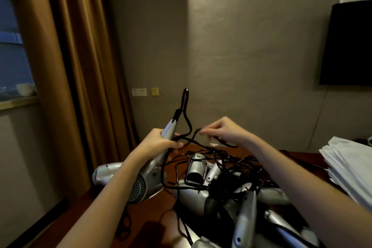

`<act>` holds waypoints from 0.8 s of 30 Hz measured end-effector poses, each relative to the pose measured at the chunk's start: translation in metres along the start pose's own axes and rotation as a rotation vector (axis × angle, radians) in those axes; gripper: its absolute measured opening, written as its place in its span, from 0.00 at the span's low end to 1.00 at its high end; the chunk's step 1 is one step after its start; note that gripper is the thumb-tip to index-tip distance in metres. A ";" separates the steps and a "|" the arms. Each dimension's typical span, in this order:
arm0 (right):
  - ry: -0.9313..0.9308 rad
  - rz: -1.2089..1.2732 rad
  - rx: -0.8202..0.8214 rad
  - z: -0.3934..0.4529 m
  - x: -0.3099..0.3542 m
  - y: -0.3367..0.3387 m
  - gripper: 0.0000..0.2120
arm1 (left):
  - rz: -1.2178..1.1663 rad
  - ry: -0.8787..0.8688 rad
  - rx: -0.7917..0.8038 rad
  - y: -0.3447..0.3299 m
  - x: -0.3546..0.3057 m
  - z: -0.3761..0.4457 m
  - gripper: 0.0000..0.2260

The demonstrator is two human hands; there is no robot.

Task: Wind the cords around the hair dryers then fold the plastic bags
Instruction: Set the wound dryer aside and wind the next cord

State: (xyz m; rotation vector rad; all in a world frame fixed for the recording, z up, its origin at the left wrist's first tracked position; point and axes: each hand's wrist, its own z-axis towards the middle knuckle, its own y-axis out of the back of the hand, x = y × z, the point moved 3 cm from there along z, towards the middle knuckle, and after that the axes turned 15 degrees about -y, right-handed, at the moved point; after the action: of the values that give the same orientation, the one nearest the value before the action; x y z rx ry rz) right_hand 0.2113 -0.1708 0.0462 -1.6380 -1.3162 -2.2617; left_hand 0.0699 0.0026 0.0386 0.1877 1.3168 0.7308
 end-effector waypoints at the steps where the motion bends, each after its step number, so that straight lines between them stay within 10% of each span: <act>1: 0.012 0.078 0.015 -0.007 0.013 0.009 0.10 | -0.024 -0.021 0.016 -0.006 -0.008 0.002 0.21; 13: 0.024 0.726 0.150 -0.049 0.009 0.046 0.08 | -0.348 -0.242 0.098 -0.086 -0.078 0.012 0.05; 24: -0.329 -0.088 0.163 -0.084 -0.093 0.064 0.22 | -0.034 -0.189 -0.087 -0.058 -0.069 0.017 0.12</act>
State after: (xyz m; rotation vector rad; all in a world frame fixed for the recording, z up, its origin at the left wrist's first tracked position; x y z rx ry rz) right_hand 0.2200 -0.3042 0.0036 -1.9878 -1.6214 -1.9216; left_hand 0.1025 -0.0770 0.0690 0.1598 1.1041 0.7221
